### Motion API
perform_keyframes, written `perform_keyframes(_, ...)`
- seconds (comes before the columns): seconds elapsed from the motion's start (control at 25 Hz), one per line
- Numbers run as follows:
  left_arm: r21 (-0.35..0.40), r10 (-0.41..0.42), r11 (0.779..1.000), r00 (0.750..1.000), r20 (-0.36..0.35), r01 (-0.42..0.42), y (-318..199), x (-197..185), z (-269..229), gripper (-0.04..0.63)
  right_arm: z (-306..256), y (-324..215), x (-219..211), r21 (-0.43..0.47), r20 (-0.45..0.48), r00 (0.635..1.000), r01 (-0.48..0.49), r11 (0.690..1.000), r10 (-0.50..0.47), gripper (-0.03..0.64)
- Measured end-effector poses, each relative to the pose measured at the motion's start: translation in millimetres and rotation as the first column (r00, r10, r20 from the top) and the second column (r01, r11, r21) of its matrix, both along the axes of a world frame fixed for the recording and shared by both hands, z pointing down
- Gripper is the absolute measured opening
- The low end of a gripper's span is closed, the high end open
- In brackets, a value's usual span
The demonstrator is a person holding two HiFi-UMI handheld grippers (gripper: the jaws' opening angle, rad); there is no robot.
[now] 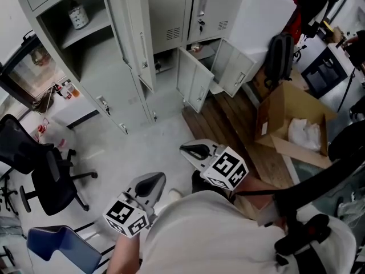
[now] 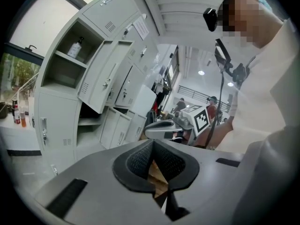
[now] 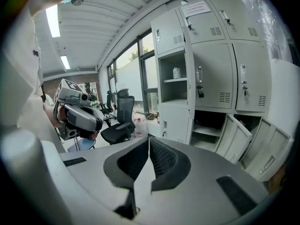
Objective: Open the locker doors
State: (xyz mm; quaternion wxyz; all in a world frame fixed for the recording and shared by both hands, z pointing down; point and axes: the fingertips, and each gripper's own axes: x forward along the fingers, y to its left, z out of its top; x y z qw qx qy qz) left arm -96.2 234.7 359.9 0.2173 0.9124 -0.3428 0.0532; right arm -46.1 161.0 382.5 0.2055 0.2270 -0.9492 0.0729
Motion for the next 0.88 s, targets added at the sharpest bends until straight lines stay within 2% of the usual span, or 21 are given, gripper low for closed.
perform_keyframes(0.4, 0.045, 0.024, 0.999, 0.999, 0.042, -0.026, -16, 16, -6, 0.011, 6, -10, 20, -0.002, -0.009, 0.999, -0.042, 0.999, 0.042, 0.021)
perform_keyframes(0.56, 0.098, 0.047, 0.993, 0.992, 0.114, -0.058, -37, 36, -14, 0.011, 5, -28, 43, 0.003, -0.010, 0.996, -0.090, 0.996, 0.090, 0.020)
perform_keyframes(0.88, 0.137, 0.075, 0.986, 0.990, 0.120, -0.091, -96, 76, -35, 0.011, 4, -87, 103, 0.011, -0.008, 0.980, -0.197, 0.980, 0.197, 0.020)
